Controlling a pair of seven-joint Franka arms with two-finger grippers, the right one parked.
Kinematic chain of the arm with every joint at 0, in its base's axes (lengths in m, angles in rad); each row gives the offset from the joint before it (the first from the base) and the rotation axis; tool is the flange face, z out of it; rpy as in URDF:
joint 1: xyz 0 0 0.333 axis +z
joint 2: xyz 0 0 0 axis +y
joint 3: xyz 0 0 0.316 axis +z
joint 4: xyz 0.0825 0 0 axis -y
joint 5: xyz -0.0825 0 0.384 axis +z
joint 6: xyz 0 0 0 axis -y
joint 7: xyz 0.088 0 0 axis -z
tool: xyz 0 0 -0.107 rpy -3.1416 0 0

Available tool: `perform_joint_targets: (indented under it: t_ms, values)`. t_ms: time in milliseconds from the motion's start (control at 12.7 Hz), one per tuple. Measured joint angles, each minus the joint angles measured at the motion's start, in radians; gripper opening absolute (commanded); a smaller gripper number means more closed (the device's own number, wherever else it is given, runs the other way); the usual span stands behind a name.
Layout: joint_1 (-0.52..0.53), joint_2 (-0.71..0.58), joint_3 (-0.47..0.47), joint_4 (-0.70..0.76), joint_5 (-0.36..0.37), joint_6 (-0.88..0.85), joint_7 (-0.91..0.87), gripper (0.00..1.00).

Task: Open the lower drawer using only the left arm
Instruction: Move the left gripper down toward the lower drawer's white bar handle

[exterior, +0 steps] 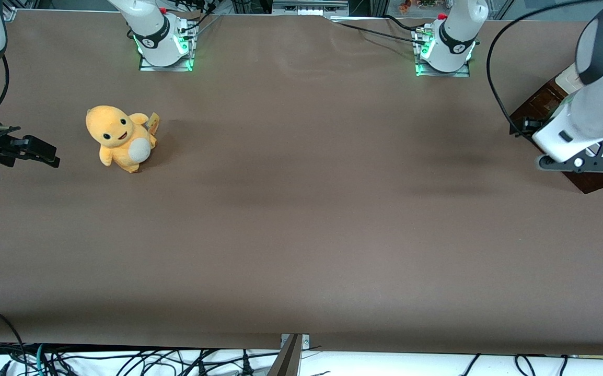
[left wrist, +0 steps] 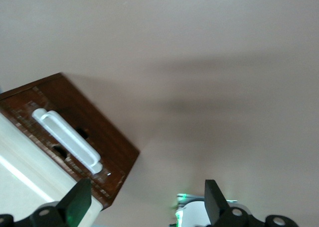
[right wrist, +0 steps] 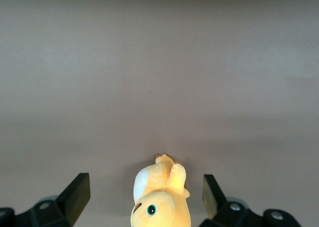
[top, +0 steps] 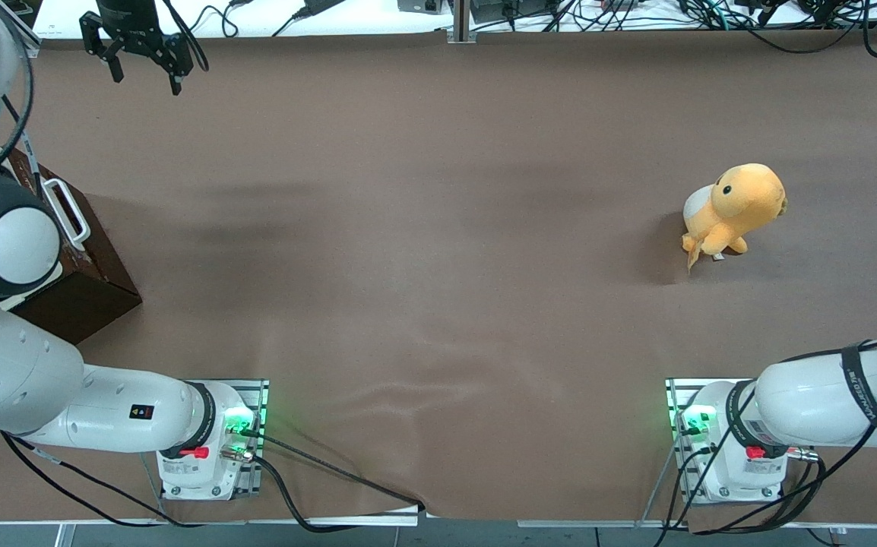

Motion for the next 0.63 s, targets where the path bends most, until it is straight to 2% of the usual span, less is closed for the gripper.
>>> perform_joint_targets:
  t_ms: [158, 395, 632]
  values:
    - [-0.001, 0.039, -0.001, -0.001, 0.071, -0.013, -0.046, 1.0]
    - [-0.009, 0.109, -0.005, -0.003, 0.251, -0.084, -0.085, 1.0]
    - [-0.016, 0.168, -0.005, -0.004, 0.296, -0.119, -0.238, 1.0]
